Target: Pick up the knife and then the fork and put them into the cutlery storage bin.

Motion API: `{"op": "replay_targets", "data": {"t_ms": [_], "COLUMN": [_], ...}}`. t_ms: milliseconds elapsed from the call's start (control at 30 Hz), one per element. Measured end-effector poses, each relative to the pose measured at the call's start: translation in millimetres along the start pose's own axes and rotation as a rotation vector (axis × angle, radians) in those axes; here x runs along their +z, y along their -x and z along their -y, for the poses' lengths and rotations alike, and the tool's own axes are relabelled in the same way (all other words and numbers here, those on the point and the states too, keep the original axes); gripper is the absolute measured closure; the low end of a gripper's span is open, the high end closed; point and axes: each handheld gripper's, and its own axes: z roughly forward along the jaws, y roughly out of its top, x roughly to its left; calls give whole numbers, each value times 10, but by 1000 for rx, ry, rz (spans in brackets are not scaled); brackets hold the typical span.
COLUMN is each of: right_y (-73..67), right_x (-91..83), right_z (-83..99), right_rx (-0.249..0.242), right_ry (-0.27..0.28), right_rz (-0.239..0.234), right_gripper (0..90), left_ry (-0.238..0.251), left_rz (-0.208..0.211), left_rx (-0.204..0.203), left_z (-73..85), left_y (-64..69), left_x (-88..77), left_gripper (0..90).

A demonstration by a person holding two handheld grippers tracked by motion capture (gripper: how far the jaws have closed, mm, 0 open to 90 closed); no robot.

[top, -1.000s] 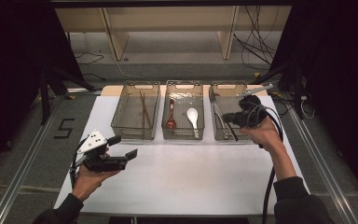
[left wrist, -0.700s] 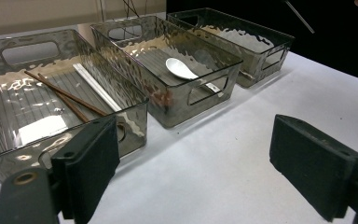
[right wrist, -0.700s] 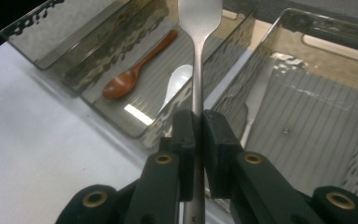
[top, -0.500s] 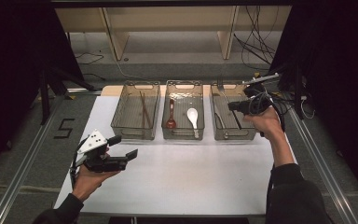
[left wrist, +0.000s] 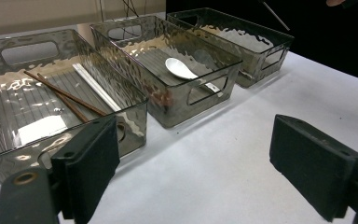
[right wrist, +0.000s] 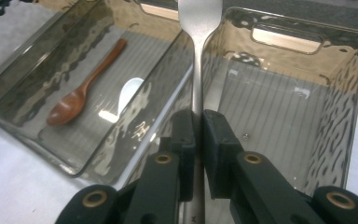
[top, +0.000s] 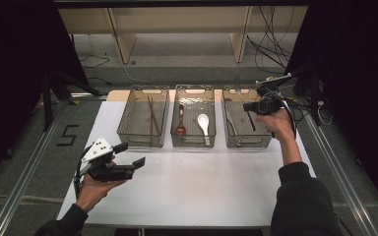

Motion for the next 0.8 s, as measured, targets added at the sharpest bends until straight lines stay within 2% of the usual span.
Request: {"op": "replay_targets", "data": {"t_ms": [600,800], "right_y": [33,21], "right_x": [203,258], "right_z": [-11,3], "right_rx": [43,39], "right_ry": [-20,-30], "right_rz": [53,72], "right_gripper": [841,841], "left_ry": [0,3], "left_rz": [2,3], "left_rx": [-1,-3], "left_z": [-2,0], "left_y": [8,5], "left_x": [5,0], "left_gripper": [154,154]}}
